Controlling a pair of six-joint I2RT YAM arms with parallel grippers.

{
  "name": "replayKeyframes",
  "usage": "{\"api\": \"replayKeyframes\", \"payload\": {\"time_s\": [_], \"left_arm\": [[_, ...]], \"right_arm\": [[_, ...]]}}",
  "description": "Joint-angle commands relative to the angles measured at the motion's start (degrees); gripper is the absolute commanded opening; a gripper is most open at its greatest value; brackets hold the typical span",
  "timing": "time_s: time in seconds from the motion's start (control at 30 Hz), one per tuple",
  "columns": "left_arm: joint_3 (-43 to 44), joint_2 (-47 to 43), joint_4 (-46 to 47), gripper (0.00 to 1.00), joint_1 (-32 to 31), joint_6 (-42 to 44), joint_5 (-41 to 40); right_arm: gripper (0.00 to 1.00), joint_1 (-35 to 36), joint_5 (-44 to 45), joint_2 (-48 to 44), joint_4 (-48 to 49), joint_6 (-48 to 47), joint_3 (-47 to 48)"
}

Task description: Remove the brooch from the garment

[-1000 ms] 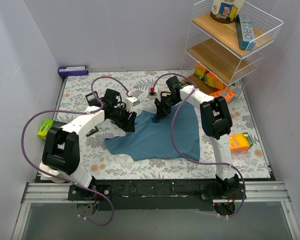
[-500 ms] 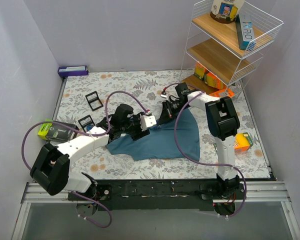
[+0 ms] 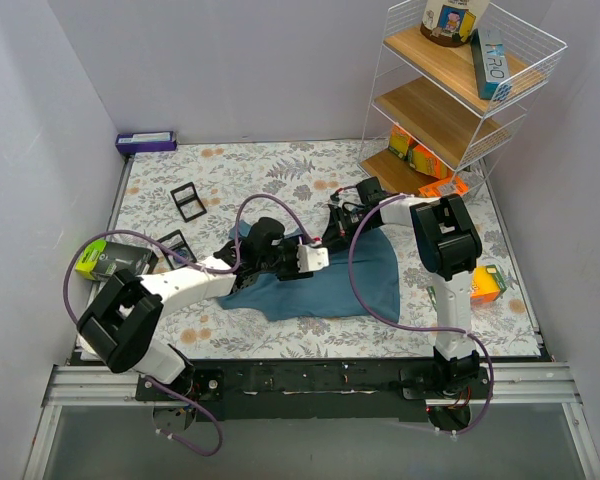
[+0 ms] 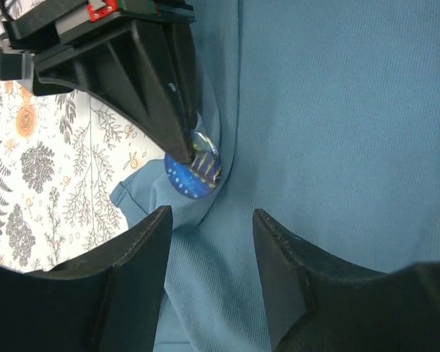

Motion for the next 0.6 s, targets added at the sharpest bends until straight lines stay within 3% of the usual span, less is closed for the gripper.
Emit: {"api": "replayKeyframes", "payload": {"time_s": [0.0,0.57], "left_arm": [[1.37,2.60,3.15,0.46,-0.78,2.05,1.49],[4.45,9.99,8.69,0.37,-1.14,1.96,1.22]], "right_arm": [[0.01,0.21,-3.06,-2.22,3.17,3.75,-0.54],[0.01,0.56,-2.45,-2.66,2.65,3.66,-1.68]]}}
